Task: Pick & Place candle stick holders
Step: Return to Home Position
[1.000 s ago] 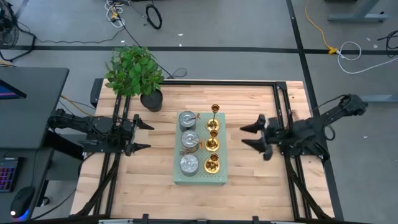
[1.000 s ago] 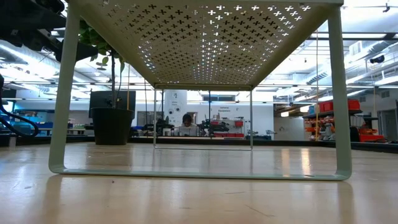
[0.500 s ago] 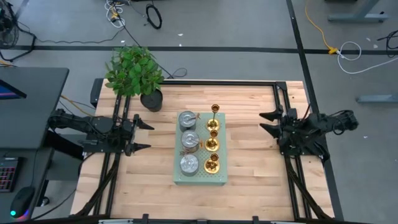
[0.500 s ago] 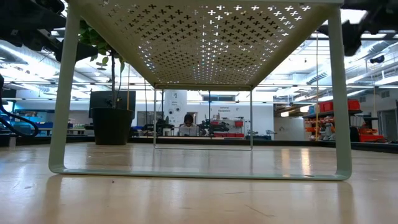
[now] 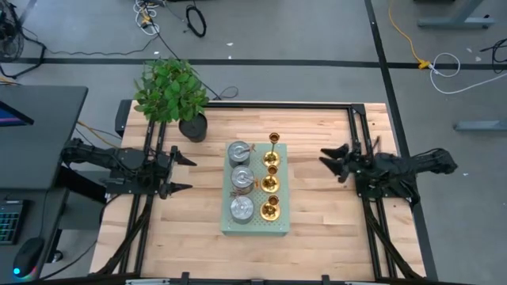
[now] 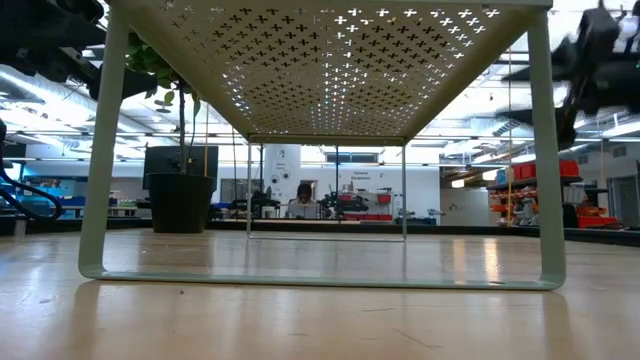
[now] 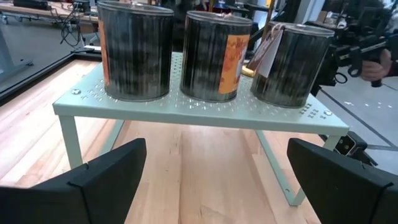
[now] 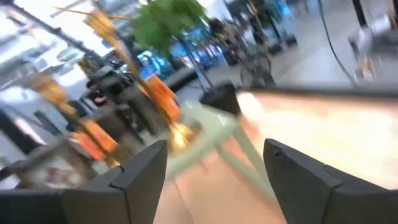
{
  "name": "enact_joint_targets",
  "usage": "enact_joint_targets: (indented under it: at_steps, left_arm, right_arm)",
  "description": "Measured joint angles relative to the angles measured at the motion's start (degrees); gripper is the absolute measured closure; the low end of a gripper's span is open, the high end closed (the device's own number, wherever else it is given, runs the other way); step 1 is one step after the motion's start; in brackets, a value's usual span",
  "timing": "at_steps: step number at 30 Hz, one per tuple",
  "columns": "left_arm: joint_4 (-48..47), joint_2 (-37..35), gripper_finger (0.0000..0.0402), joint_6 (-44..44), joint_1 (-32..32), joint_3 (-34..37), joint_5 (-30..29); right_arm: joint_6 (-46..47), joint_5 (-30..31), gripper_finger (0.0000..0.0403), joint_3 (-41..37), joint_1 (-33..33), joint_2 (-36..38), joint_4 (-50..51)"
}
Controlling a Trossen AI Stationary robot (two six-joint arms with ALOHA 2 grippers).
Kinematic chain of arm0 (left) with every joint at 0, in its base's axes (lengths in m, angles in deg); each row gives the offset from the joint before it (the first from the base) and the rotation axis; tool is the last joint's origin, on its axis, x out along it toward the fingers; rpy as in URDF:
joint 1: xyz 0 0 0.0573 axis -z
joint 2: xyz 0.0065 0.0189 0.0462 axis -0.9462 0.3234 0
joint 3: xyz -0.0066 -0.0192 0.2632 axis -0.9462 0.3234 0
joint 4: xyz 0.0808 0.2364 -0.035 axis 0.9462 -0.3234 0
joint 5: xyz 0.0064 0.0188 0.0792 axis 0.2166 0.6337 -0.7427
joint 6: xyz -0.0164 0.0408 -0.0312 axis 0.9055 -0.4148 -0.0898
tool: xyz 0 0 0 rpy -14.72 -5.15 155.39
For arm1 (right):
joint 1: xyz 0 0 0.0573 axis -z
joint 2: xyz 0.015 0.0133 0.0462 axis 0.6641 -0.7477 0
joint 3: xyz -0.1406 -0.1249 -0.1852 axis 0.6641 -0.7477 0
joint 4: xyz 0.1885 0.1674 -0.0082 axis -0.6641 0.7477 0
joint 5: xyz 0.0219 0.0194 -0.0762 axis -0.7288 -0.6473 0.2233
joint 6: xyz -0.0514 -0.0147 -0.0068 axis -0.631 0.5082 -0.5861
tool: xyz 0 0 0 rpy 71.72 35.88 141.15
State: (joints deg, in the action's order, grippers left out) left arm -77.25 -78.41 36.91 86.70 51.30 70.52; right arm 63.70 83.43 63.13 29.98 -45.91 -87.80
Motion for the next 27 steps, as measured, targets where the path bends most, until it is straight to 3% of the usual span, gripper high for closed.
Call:
enact_joint_targets:
  at_steps: [7, 24, 27]
  left_arm:
    - [0.2, 0.5, 0.0003, 0.0, 0.0, 0.0, 0.0]
    - [1.2, 2.1, 0.0003, 0.0, 0.0, 0.0, -1.1]
    - [3.3, -4.5, 0.0003, 0.0, -0.8, 4.0, -0.9]
  right_arm:
    - [6.1, 3.1, 0.0133, -1.3, 1.4, -3.1, -5.2]
    - [5.9, 3.2, 0.0133, -1.1, 1.4, -3.1, -6.2]
    - [5.7, 3.2, 0.0133, -1.1, 1.4, -3.1, -6.2]
